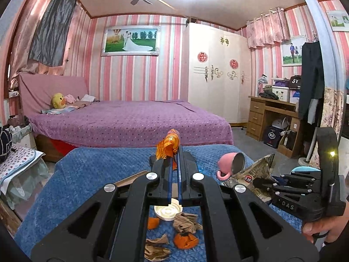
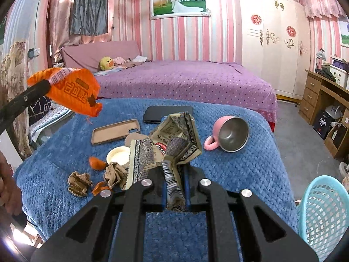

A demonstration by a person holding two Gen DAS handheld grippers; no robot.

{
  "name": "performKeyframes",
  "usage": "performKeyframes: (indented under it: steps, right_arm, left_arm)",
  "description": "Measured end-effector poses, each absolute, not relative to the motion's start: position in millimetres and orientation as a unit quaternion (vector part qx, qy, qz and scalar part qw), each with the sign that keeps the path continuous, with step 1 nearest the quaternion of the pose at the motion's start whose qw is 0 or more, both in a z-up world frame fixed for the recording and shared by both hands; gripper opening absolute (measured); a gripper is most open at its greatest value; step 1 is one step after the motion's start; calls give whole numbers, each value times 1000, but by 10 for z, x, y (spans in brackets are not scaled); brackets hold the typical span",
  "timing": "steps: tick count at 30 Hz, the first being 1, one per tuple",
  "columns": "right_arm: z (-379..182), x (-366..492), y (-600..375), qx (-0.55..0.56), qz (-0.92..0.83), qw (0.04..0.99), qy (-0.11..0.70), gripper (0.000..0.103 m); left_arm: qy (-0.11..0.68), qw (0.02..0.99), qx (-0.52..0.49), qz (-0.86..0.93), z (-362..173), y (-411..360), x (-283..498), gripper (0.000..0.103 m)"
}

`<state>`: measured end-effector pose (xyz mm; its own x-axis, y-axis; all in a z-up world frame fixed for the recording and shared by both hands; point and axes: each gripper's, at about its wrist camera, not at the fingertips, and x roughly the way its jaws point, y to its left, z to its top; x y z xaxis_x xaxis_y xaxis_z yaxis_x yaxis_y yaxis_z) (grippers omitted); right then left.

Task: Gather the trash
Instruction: 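Close the right tool on the printed snack packet and lift it, then carry the printed packet with the right tool while the left tool carries the orange wrapper to the basket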

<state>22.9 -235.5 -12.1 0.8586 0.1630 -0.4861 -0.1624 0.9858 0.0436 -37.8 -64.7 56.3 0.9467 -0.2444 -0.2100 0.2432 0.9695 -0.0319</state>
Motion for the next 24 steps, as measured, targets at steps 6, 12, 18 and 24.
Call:
performKeyframes:
  steps: [6, 12, 18, 24]
  right_arm:
    - [-65, 169, -2424, 8, 79, 968, 240, 12]
    - [-49, 129, -2504, 15, 72, 969, 234, 12]
    - [-28, 96, -2593, 20, 65, 971, 230, 12]
    - [-17, 66, -2688, 25, 59, 972, 227, 12]
  left_arm:
    - [112, 985, -5, -131, 551, -708, -378, 2]
    - [115, 984, -11, -134, 549, -738, -360, 2]
    - [113, 984, -6, -137, 562, -833, -366, 2]
    - [105, 984, -2, -141, 585, -935, -398, 2]
